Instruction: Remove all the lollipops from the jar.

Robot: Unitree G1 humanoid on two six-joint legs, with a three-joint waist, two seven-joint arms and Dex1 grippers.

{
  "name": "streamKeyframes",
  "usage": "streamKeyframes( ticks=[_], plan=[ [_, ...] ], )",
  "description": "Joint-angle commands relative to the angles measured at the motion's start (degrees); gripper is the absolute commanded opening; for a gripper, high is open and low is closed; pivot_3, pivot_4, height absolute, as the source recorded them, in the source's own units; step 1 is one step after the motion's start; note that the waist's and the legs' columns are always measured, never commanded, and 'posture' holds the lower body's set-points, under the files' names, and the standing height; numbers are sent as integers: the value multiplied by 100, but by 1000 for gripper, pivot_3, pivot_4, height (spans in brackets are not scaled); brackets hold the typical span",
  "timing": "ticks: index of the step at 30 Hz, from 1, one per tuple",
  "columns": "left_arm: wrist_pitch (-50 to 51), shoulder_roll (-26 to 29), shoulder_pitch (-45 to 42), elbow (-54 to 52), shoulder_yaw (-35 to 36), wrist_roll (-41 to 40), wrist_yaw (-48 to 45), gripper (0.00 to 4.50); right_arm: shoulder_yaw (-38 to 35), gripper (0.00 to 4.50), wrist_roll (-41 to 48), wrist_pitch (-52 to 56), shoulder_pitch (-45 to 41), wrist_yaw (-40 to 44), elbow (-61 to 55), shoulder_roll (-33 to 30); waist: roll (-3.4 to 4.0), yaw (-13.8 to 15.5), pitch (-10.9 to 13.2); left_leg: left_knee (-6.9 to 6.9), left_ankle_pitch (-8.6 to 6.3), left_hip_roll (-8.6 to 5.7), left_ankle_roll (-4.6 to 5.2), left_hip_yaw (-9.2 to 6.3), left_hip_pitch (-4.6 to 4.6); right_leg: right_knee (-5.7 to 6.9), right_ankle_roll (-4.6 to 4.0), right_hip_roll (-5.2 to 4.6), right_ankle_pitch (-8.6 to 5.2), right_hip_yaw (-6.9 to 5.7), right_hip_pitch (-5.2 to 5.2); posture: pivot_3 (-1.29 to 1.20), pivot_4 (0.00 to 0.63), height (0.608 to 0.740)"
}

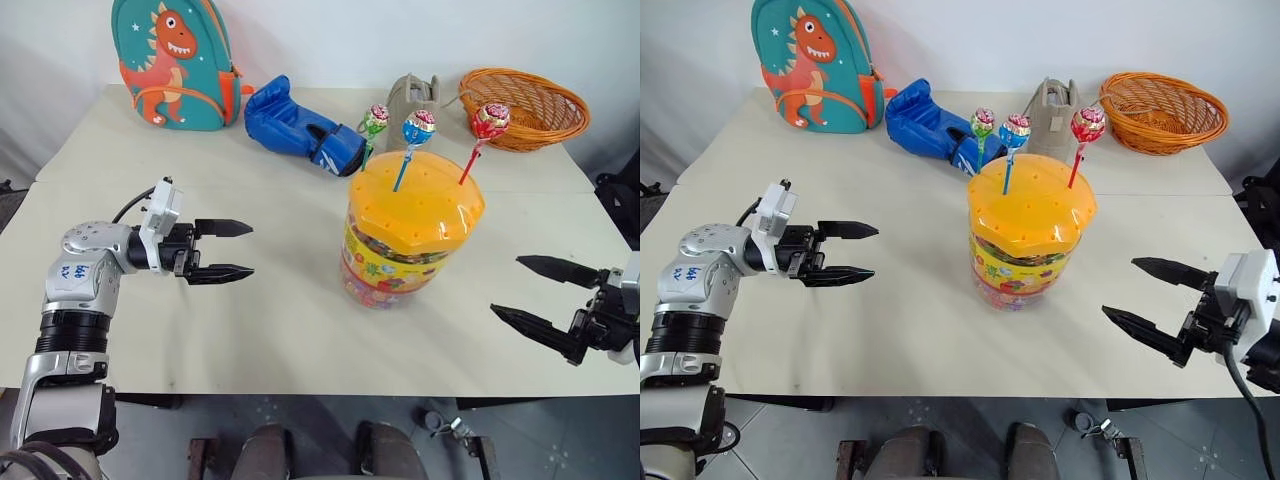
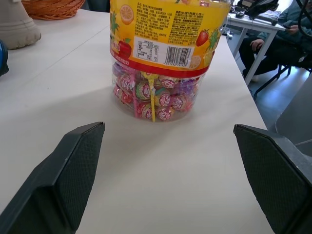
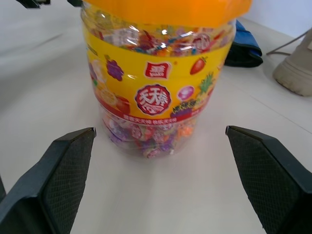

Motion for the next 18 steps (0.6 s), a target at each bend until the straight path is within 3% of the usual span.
streamKeyframes(
  ticks=[1, 10, 18],
  plan=[
    [-18, 81, -154, 75, 63, -6, -112, 4500, -273, 4466, -27, -140, -44, 55, -2, -113, 0, -2, 0, 0, 0, 0, 0, 0, 0, 0, 0, 0, 0, 0, 0, 0, 150, 740],
    [158, 141, -227, -34, 125, 118, 288, 4500, -462, 4466, 82, -76, -22, -1, -136, -138, 0, -4, 0, 1, 0, 0, 0, 0, 0, 1, 1, 0, 0, 1, 0, 0, 150, 740],
    [223, 347, -703, 12, 218, -2, 86, 4500, -1036, 4466, 996, 664, 10, -412, -950, -296, -1, 14, 1, 2, 0, 0, 0, -1, 0, 4, 1, 0, 0, 0, 0, 0, 150, 740]
  ],
)
